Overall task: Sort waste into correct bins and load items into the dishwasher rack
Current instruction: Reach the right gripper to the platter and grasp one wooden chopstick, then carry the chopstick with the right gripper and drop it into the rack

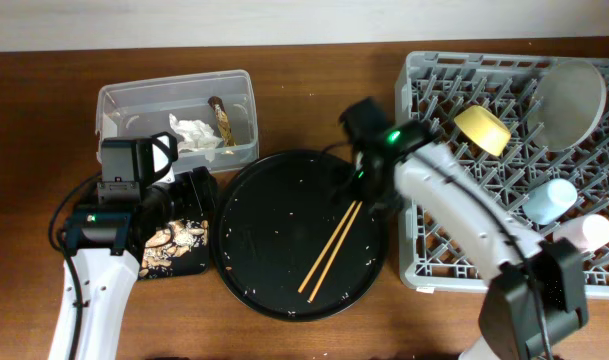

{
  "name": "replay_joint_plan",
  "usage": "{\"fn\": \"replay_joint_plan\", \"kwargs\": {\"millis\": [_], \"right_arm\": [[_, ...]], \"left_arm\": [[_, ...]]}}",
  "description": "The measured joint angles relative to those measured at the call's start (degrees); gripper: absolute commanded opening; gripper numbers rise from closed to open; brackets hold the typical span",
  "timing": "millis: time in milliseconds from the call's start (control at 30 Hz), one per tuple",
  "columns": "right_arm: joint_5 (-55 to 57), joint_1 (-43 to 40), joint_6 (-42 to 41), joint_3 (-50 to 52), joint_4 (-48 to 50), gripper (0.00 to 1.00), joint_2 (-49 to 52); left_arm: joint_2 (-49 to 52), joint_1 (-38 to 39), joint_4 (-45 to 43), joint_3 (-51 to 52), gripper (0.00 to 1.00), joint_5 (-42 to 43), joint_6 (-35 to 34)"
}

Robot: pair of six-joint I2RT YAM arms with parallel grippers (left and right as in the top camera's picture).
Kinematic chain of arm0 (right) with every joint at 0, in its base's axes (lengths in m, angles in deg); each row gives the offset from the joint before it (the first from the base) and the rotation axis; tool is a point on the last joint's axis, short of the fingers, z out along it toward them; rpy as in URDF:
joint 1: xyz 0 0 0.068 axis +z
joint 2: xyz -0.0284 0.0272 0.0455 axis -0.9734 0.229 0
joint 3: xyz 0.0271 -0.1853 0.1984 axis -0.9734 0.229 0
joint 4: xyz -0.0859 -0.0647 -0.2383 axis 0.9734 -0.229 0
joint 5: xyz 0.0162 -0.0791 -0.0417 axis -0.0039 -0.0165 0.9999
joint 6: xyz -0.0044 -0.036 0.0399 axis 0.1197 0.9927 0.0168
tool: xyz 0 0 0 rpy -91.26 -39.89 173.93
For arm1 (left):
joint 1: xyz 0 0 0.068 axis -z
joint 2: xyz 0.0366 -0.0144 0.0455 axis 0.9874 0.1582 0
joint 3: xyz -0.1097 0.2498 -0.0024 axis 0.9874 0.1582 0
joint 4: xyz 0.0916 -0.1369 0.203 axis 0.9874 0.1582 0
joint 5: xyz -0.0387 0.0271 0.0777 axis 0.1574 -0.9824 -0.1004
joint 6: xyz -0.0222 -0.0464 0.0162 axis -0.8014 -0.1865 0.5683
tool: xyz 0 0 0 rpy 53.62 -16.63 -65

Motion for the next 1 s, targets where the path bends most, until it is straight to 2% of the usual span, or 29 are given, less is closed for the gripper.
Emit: {"fn": "replay_joint_plan", "kwargs": {"millis": [100, 167, 267, 467, 833, 1000], "right_arm": [[0.0, 3.5, -5.9, 8.3, 8.2, 0.68, 0.0], [0.1, 5.5, -9.6, 13.3, 12.8, 0.68, 0.1], [1.1, 7.2, -14.7, 17.7, 14.4, 0.68, 0.1], [2.5, 7.5, -17.9, 18.8, 14.7, 0.68, 0.1], [2.7, 7.5, -18.6, 18.8, 15.3, 0.67, 2.9], [3.6, 7.5, -18.9, 18.8, 15.2, 0.34, 4.2]], "left_arm": [[0.0, 0.0, 0.0, 0.0, 0.86, 0.0, 0.0], [0.0, 0.0, 0.1, 0.0, 0.86, 0.0, 0.0], [0.0, 0.0, 0.0, 0.0, 0.86, 0.0, 0.0], [0.0, 0.0, 0.0, 0.0, 0.86, 0.0, 0.0], [0.0, 0.0, 0.0, 0.0, 0.86, 0.0, 0.0], [0.0, 0.0, 0.0, 0.0, 0.86, 0.0, 0.0]]}}
